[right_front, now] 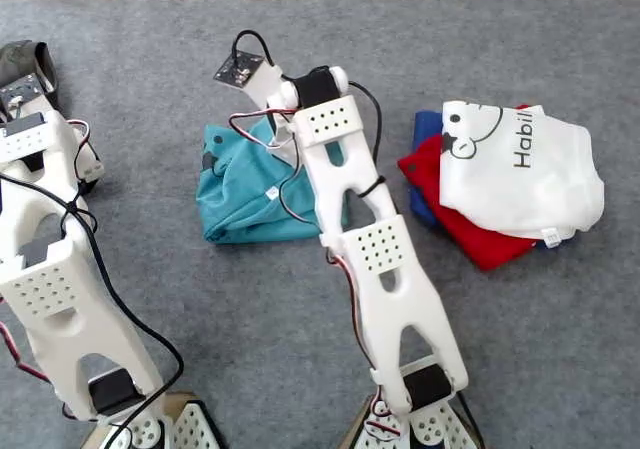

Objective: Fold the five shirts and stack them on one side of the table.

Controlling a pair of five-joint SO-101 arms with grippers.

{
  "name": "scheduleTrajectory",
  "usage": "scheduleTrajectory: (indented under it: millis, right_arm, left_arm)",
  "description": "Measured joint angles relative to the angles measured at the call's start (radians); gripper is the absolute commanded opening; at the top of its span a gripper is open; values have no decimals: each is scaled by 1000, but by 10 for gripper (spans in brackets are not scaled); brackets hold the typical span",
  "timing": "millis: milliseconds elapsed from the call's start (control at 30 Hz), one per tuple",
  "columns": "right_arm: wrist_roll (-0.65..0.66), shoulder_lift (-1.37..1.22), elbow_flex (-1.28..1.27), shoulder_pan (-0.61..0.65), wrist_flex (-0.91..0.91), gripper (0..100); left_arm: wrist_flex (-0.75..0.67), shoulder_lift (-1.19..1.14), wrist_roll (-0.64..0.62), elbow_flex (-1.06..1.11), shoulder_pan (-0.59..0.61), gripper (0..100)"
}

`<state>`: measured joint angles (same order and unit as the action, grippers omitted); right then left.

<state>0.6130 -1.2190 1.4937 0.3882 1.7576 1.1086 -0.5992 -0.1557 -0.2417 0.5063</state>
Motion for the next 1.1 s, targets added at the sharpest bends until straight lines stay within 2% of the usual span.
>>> scheduleTrajectory:
  millis: [233,500,1100]
  right_arm:
    - [0,0,0,3,0,195]
    - [0,-68,0,3,0,48]
    - [0,-74,95,-8,0,50]
  left_arm:
    - [0,0,0,0,0,30]
    - [0,0,0,0,0,30]
    - [0,0,11,0,-3,30]
